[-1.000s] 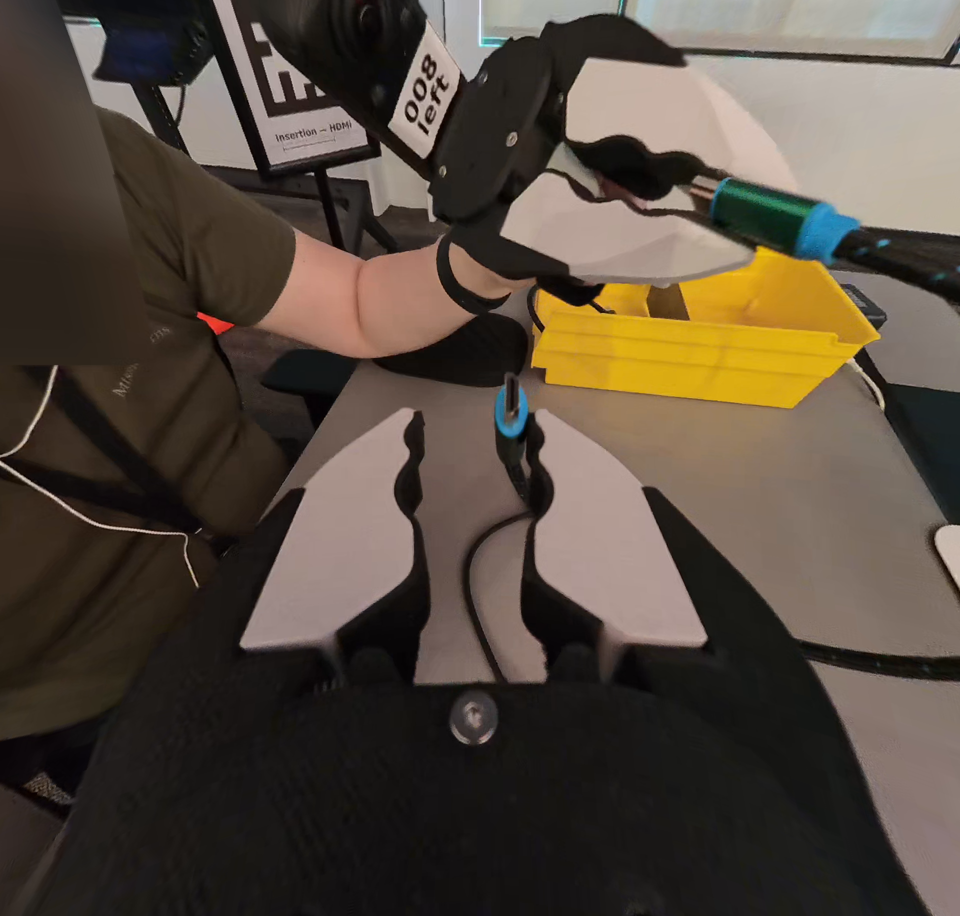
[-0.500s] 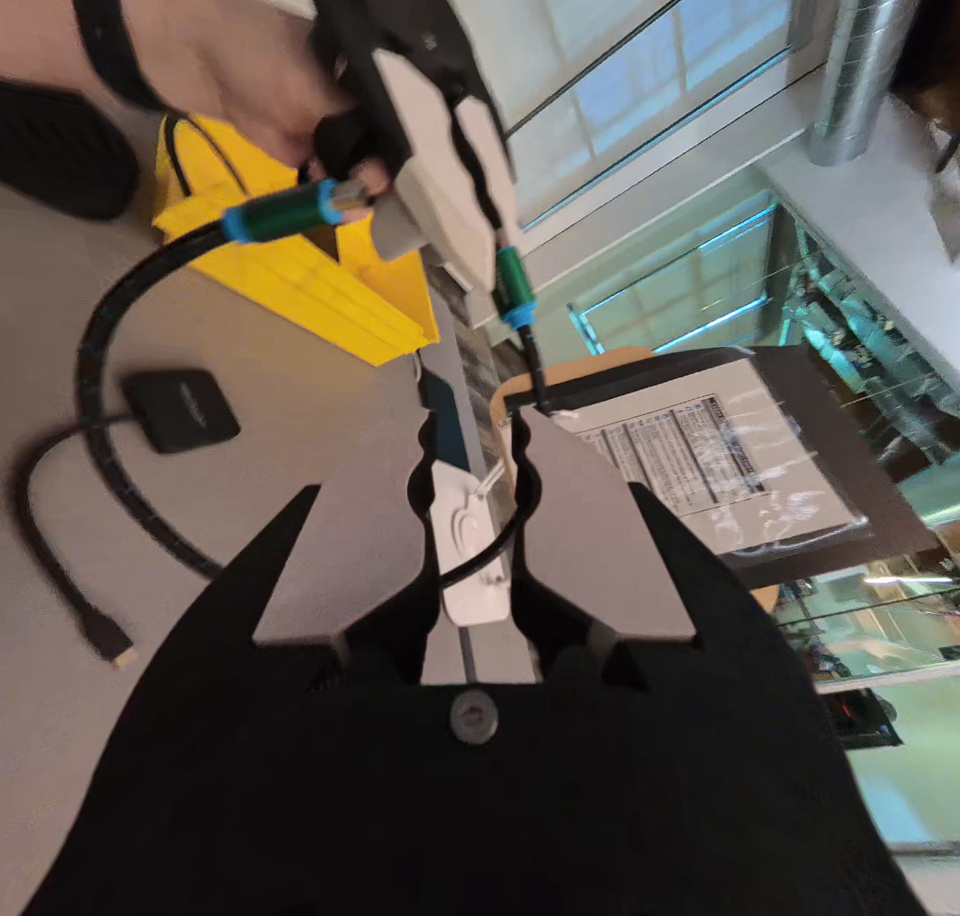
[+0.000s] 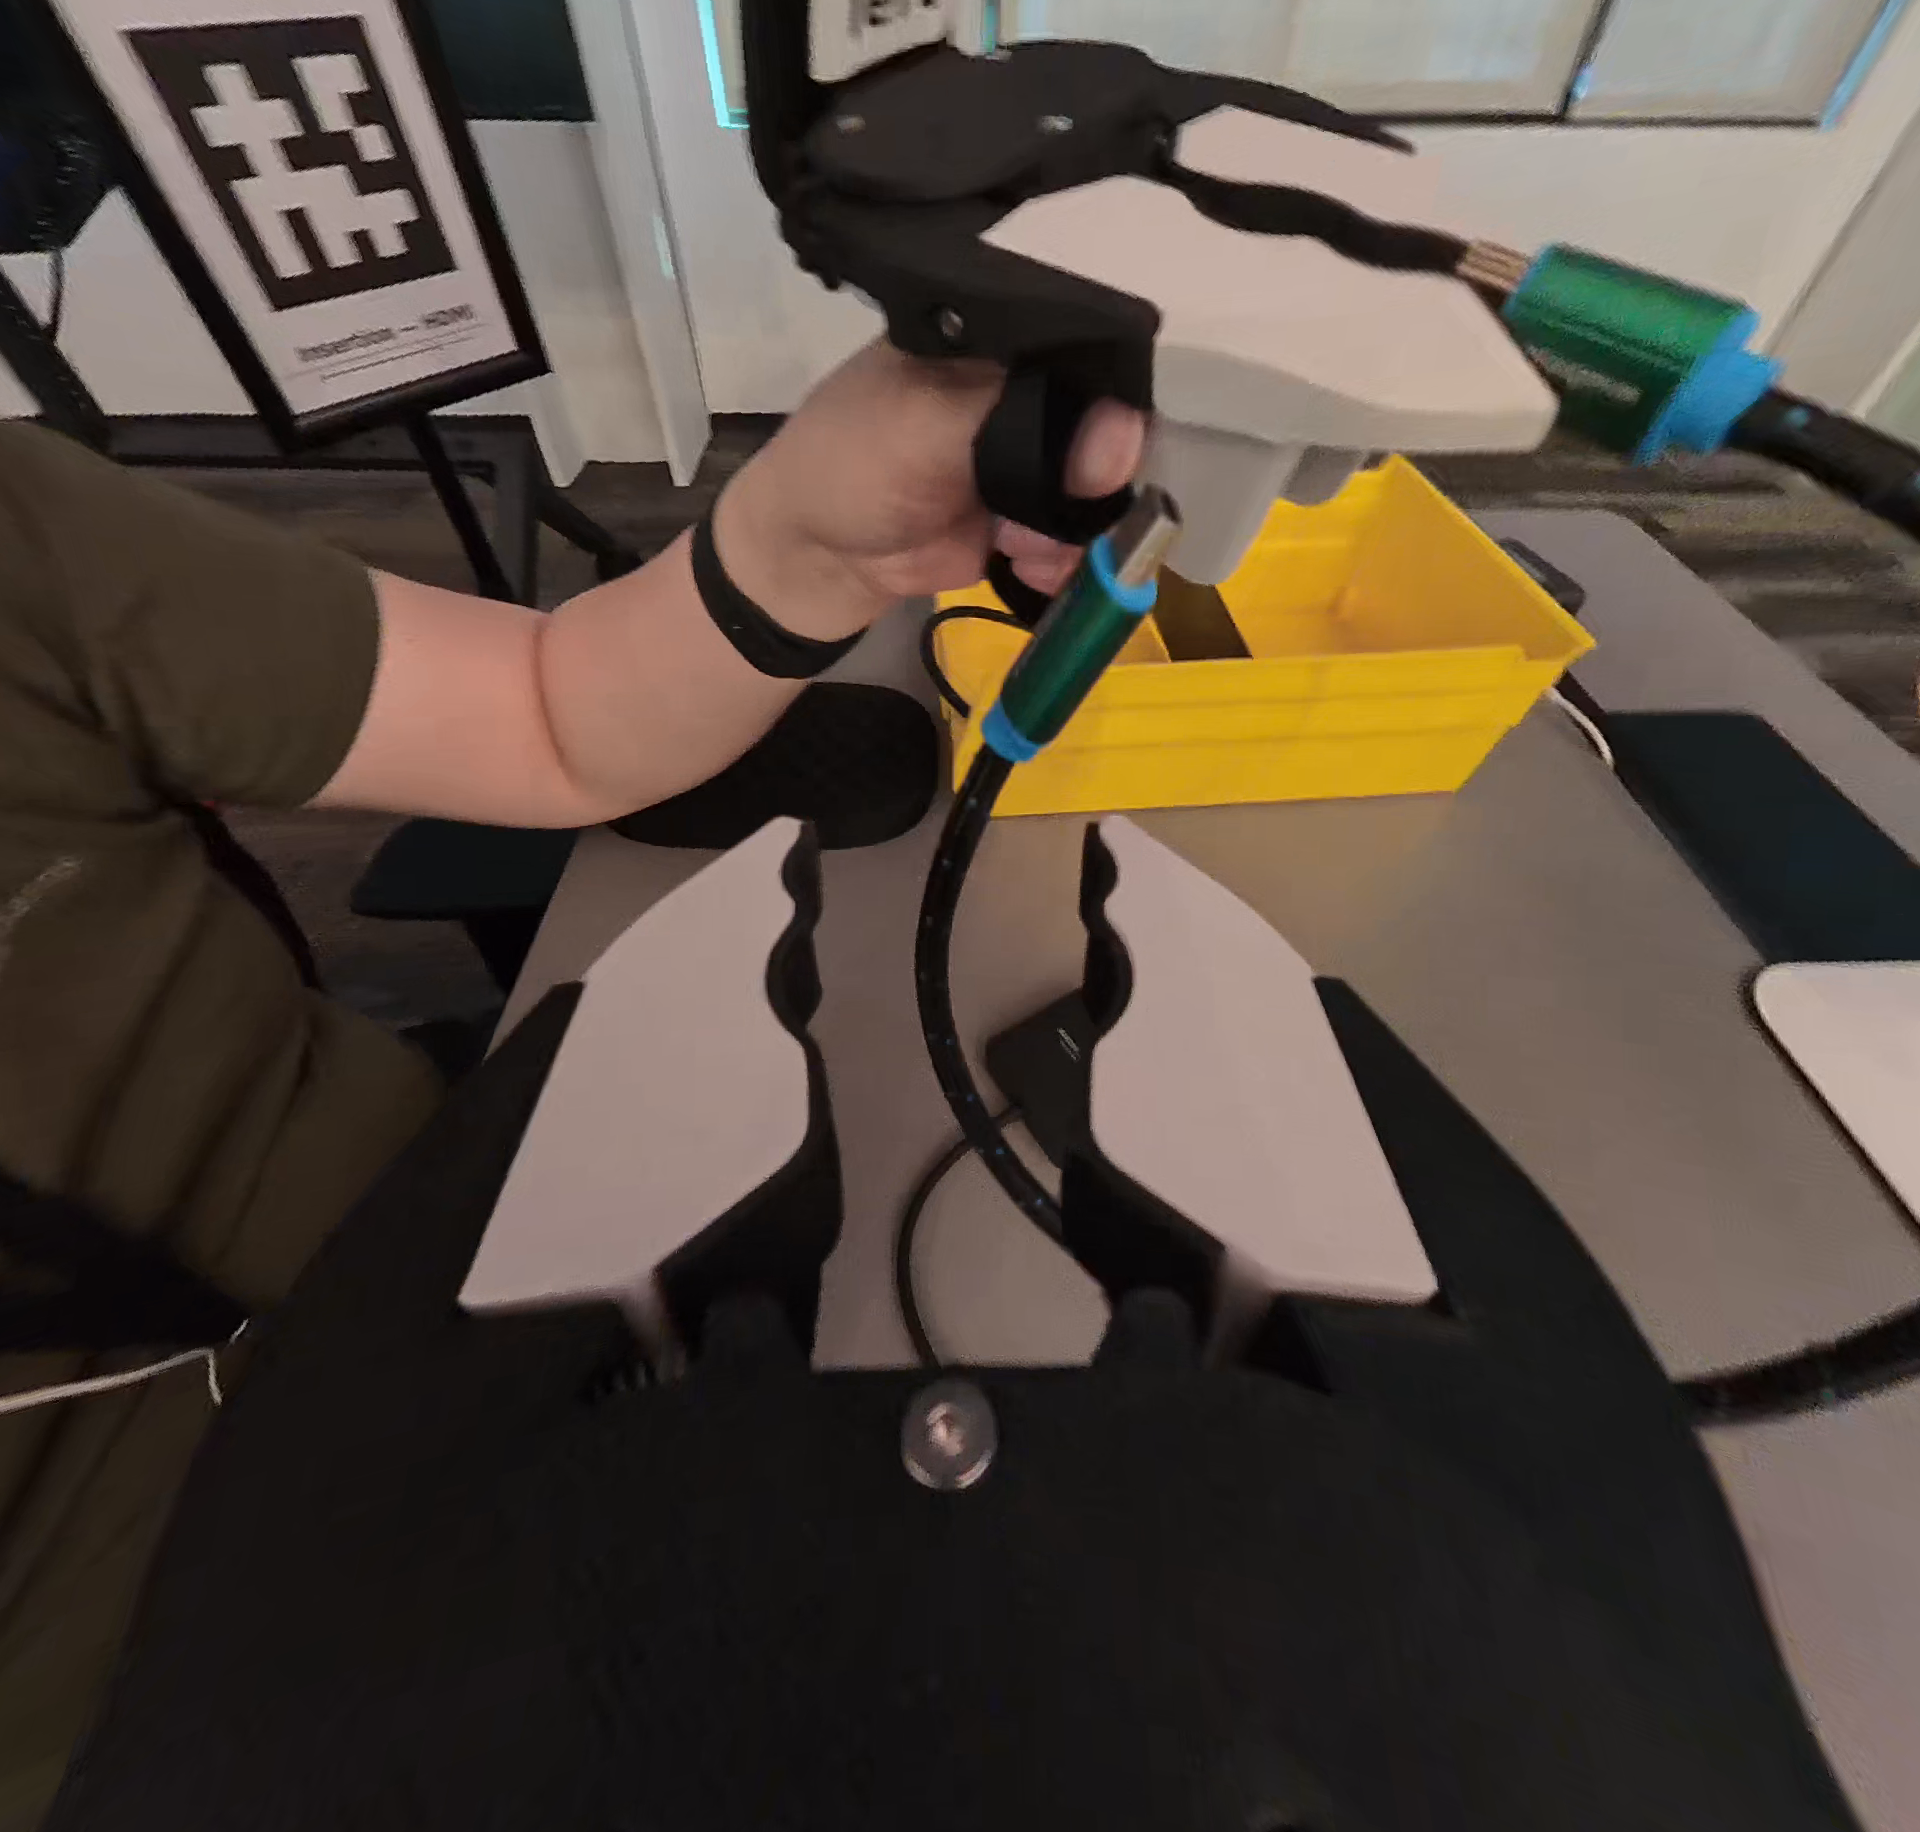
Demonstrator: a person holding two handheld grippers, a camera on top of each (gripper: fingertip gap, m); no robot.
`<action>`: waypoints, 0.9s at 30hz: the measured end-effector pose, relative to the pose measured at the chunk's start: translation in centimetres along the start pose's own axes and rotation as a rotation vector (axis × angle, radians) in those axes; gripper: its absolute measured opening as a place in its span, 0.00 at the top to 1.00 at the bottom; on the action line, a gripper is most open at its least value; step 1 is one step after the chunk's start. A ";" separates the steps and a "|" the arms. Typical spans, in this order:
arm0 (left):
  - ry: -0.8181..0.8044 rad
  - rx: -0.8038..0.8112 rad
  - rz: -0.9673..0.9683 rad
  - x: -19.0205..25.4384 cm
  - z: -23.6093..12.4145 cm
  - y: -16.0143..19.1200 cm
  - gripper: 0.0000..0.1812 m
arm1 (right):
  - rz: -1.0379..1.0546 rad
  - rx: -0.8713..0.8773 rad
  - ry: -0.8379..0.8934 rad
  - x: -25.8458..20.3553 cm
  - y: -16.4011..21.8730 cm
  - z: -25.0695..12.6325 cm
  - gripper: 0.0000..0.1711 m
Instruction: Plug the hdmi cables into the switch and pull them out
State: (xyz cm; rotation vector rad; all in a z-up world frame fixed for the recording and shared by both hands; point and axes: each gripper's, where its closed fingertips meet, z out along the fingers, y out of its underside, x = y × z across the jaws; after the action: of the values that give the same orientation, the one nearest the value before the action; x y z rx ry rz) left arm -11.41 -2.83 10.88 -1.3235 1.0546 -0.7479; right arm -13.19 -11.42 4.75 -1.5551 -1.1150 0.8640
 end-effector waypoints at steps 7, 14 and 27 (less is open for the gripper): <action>-0.056 -0.044 -0.103 -2.0 0.3 1.5 0.94 | 0.167 -0.040 -0.020 0.9 1.0 0.2 1.00; -0.131 -0.026 0.024 -2.0 0.1 0.7 0.94 | 0.120 0.015 0.063 2.0 0.7 0.9 0.75; 0.111 -0.038 -0.043 3.1 0.3 0.1 0.94 | -0.891 -0.031 0.742 5.8 -2.8 -6.0 0.84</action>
State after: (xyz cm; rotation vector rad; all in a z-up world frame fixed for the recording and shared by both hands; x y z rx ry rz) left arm -9.96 -5.52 10.22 -1.3525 1.1366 -0.8452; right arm -6.52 -7.57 9.00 -1.0525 -1.0757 -0.3166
